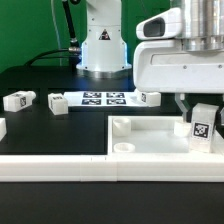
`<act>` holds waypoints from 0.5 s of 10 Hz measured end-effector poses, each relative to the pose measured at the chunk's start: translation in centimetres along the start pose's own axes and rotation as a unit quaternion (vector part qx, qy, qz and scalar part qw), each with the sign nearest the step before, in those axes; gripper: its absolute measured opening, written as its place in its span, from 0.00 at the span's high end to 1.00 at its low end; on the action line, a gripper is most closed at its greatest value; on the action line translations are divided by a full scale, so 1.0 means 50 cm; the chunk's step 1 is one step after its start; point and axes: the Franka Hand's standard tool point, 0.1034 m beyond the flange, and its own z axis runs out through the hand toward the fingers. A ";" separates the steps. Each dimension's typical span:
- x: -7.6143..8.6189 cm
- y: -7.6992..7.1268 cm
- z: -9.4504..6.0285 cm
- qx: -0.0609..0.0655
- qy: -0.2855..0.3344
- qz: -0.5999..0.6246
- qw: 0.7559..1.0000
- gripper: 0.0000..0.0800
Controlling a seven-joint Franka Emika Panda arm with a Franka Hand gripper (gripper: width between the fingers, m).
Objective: Assemble square table
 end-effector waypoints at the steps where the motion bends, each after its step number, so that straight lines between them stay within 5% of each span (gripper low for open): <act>1: 0.000 0.000 0.000 0.000 0.000 0.032 0.999 0.63; 3: 0.000 0.000 0.001 -0.007 -0.002 0.207 0.978 0.63; 5: 0.004 0.002 0.001 0.000 -0.013 0.390 0.921 0.63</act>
Offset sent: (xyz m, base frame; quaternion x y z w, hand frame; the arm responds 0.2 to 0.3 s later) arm 0.0144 -0.0057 0.0041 -0.0344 0.0079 0.4040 0.9141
